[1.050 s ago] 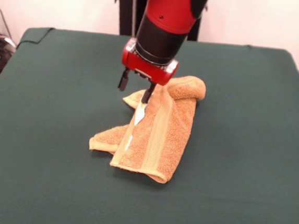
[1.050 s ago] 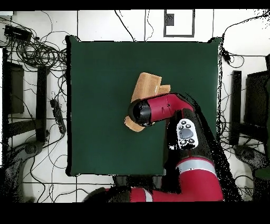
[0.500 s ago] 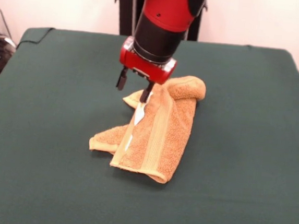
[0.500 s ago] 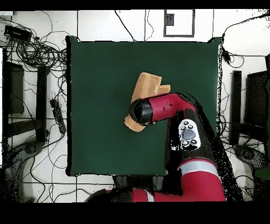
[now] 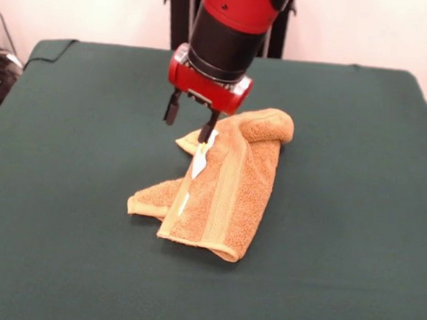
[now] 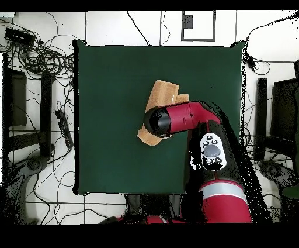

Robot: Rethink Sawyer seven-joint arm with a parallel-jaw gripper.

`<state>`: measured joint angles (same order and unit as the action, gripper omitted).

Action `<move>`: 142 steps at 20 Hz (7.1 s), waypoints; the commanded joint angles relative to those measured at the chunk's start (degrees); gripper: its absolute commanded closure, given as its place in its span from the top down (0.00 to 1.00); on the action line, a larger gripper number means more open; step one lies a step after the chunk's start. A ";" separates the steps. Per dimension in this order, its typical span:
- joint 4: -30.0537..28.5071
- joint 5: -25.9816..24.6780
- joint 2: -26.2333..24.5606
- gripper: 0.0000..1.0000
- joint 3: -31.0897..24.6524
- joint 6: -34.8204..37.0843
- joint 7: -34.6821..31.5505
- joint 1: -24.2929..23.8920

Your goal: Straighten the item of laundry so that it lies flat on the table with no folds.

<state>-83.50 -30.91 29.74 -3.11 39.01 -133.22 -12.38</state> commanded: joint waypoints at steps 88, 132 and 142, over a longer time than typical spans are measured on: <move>8.61 13.55 -7.52 0.00 -1.11 20.88 -9.45 10.90; 26.57 27.91 -20.49 0.00 11.53 13.68 -28.70 26.26; 35.43 26.83 -25.63 0.00 17.88 10.70 -36.42 29.63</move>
<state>-54.03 -6.52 7.15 13.15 53.94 -149.07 14.35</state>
